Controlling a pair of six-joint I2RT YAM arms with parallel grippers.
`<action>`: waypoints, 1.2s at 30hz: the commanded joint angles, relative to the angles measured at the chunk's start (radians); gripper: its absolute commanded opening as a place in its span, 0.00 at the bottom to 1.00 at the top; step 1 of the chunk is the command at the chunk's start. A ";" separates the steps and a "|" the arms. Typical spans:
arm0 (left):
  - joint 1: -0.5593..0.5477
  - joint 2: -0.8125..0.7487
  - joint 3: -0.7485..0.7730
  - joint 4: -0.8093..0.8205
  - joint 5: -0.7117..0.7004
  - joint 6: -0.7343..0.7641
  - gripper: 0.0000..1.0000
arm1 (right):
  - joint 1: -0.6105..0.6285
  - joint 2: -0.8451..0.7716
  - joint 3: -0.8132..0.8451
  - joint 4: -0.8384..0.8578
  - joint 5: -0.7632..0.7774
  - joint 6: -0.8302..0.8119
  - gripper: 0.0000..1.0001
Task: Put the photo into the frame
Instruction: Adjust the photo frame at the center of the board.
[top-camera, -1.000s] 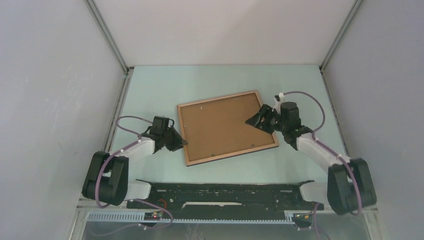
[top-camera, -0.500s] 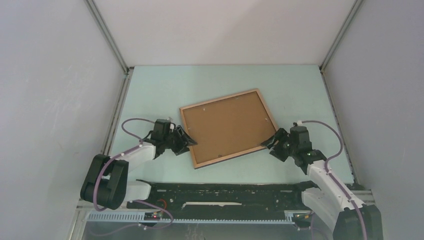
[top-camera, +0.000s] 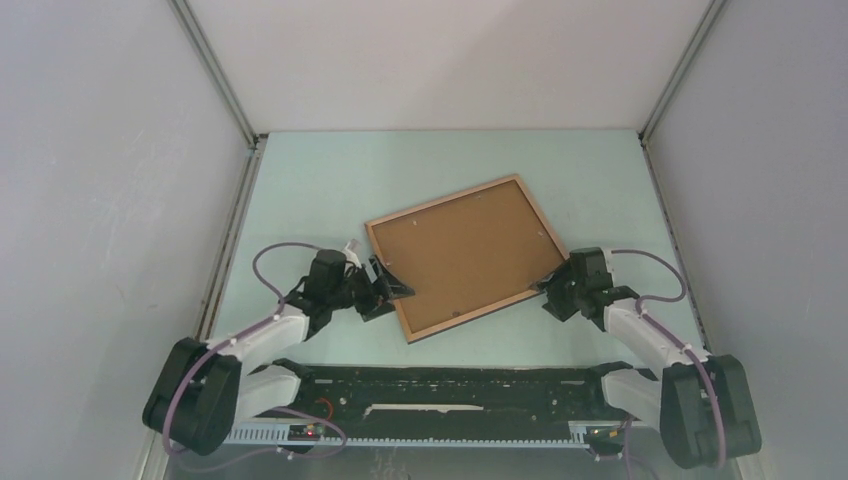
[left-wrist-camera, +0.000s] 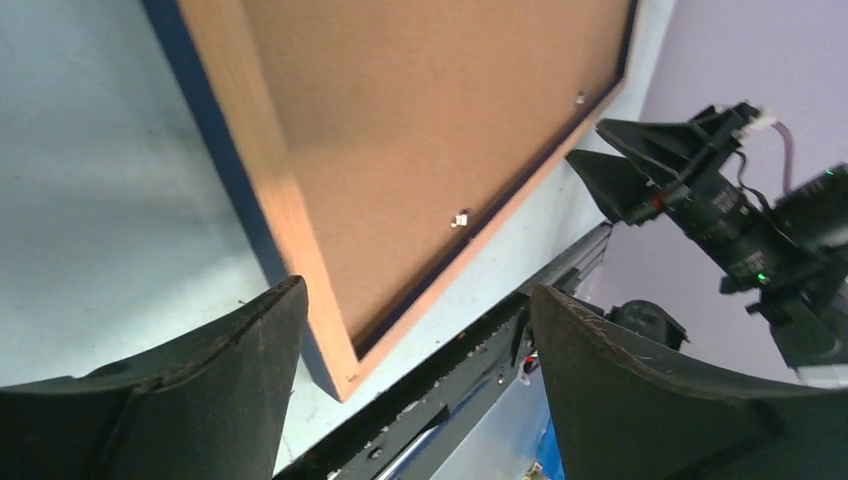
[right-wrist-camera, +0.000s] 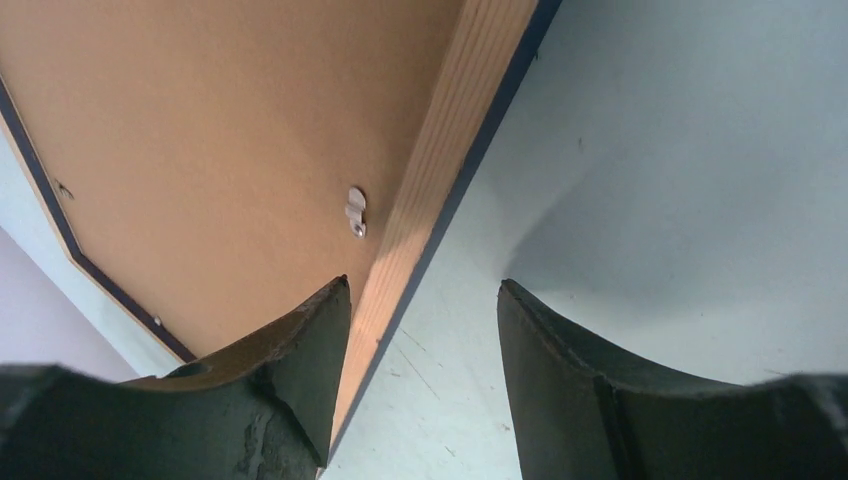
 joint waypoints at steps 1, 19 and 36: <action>-0.007 -0.115 0.078 -0.178 0.015 0.097 0.93 | -0.031 0.043 0.058 0.047 0.072 -0.017 0.63; -0.006 -0.208 0.327 -0.585 -0.134 0.292 0.97 | -0.113 0.391 0.312 -0.094 -0.050 -0.369 0.41; 0.065 -0.174 0.368 -0.587 -0.193 0.287 0.97 | -0.051 0.640 0.643 -0.276 0.372 -0.664 0.00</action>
